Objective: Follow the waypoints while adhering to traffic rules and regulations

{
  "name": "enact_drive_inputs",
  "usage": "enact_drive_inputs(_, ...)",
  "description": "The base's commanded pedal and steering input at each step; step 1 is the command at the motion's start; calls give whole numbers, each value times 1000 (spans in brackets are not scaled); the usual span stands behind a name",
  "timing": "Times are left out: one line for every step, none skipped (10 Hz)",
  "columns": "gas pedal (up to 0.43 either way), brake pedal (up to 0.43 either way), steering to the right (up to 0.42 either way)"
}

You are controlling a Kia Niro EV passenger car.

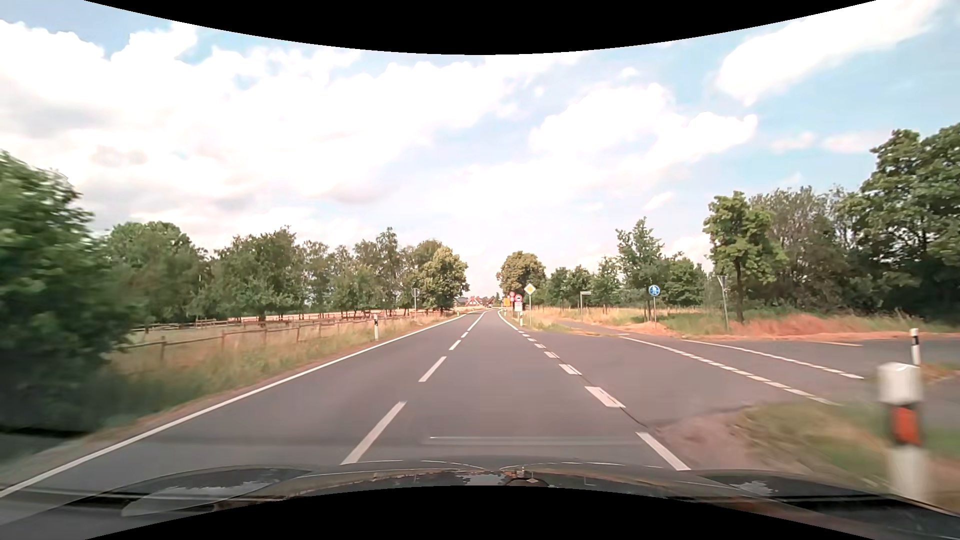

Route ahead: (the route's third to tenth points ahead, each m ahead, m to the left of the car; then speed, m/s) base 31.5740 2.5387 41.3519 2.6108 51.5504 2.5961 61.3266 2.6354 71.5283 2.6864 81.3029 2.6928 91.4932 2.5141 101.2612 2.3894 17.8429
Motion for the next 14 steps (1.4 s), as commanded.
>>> enact_drive_inputs(0,79,0)
enact_drive_inputs(0,85,0)
enact_drive_inputs(0,85,0)
enact_drive_inputs(0,91,0)
enact_drive_inputs(0,85,0)
enact_drive_inputs(0,98,-1)
enact_drive_inputs(0,104,-3)
enact_drive_inputs(0,110,-4)
enact_drive_inputs(0,116,-4)
enact_drive_inputs(0,122,-4)
enact_drive_inputs(0,128,-4)
enact_drive_inputs(0,116,-4)
enact_drive_inputs(0,79,-3)
enact_drive_inputs(0,6,-3)
